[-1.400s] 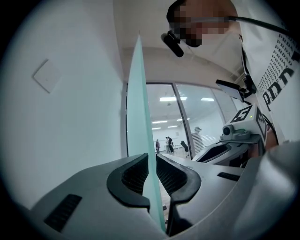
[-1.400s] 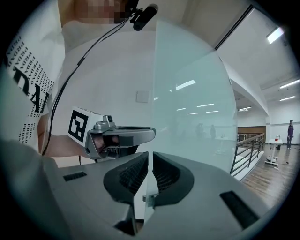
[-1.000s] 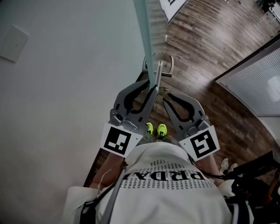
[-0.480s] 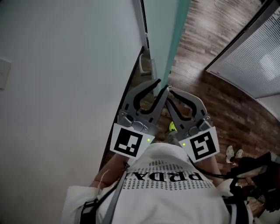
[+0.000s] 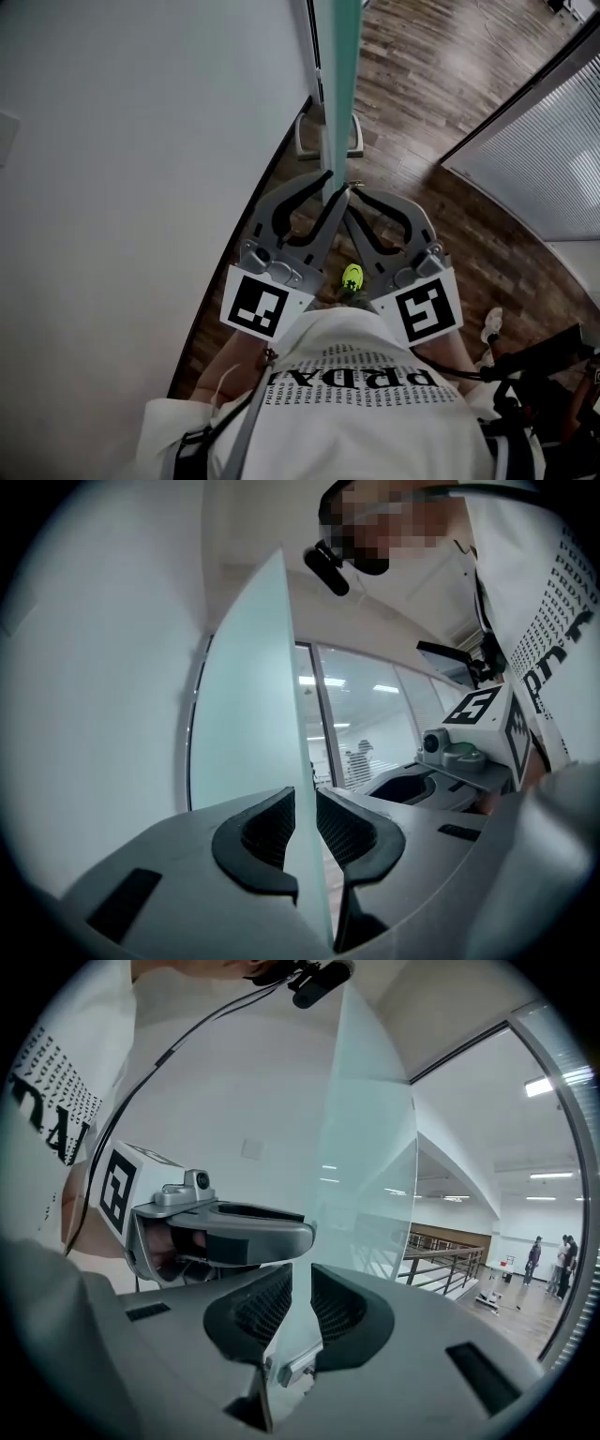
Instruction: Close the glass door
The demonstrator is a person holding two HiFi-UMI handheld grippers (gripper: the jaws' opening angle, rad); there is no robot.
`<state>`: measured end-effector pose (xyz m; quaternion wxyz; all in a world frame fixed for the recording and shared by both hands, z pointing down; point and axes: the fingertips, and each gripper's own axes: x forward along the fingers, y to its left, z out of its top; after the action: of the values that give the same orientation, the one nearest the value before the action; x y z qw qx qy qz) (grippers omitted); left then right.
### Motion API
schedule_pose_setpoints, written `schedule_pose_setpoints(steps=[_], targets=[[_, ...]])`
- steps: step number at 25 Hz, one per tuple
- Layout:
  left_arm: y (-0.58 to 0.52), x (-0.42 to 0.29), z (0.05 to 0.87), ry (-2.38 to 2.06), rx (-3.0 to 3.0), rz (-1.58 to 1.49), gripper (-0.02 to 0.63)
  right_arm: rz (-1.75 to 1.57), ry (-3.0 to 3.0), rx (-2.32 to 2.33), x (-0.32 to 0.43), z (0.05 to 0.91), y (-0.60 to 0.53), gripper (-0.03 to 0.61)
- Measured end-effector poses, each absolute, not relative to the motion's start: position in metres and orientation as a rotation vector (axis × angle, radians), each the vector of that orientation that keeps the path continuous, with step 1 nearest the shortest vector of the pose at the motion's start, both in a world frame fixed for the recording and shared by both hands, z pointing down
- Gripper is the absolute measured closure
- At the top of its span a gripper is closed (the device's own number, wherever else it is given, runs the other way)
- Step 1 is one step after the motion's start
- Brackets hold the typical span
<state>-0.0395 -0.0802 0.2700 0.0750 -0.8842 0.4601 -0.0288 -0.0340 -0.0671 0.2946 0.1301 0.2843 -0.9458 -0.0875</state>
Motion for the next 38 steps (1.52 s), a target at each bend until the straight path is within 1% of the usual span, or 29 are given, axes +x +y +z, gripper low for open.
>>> schedule_pose_setpoints(steps=[4, 7, 14, 16, 18, 20, 24, 27, 30, 34, 38], targets=[[-0.075, -0.03, 0.277, 1.379, -2.654, -0.074, 0.543, -0.285, -2.729, 0.79, -0.032, 0.303, -0.062, 0.552], [-0.077, -0.02, 0.275, 1.318, -2.678, -0.084, 0.543, -0.26, -2.718, 0.851, -0.025, 0.302, -0.068, 0.552], [-0.086, 0.037, 0.298, 1.066, -2.751, -0.104, 0.543, -0.238, -2.638, 1.081, 0.03, 0.326, -0.087, 0.551], [-0.085, 0.056, 0.3, 0.982, -2.763, -0.109, 0.551, -0.214, -2.623, 1.162, 0.049, 0.328, -0.089, 0.551], [-0.083, 0.069, 0.3, 0.908, -2.77, -0.109, 0.575, -0.172, -2.621, 1.235, 0.067, 0.328, -0.093, 0.551], [-0.084, 0.075, 0.303, 0.869, -2.772, -0.127, 0.575, -0.162, -2.615, 1.295, 0.08, 0.326, -0.096, 0.549], [-0.08, 0.062, 0.32, 0.907, -2.804, -0.162, 0.575, -0.197, -2.602, 1.33, 0.089, 0.321, -0.097, 0.551], [-0.072, 0.04, 0.331, 0.983, -2.821, -0.099, 0.575, -0.201, -2.616, 1.319, 0.085, 0.319, -0.089, 0.551], [-0.061, 0.02, 0.337, 1.098, -2.801, 0.014, 0.575, -0.227, -2.638, 1.245, 0.072, 0.324, -0.078, 0.551], [-0.053, -0.008, 0.34, 1.22, -2.735, 0.055, 0.59, -0.247, -2.656, 1.105, 0.041, 0.325, -0.07, 0.551], [-0.058, 0.002, 0.342, 1.193, -2.73, 0.098, 0.591, -0.275, -2.648, 1.133, 0.045, 0.318, -0.08, 0.551]])
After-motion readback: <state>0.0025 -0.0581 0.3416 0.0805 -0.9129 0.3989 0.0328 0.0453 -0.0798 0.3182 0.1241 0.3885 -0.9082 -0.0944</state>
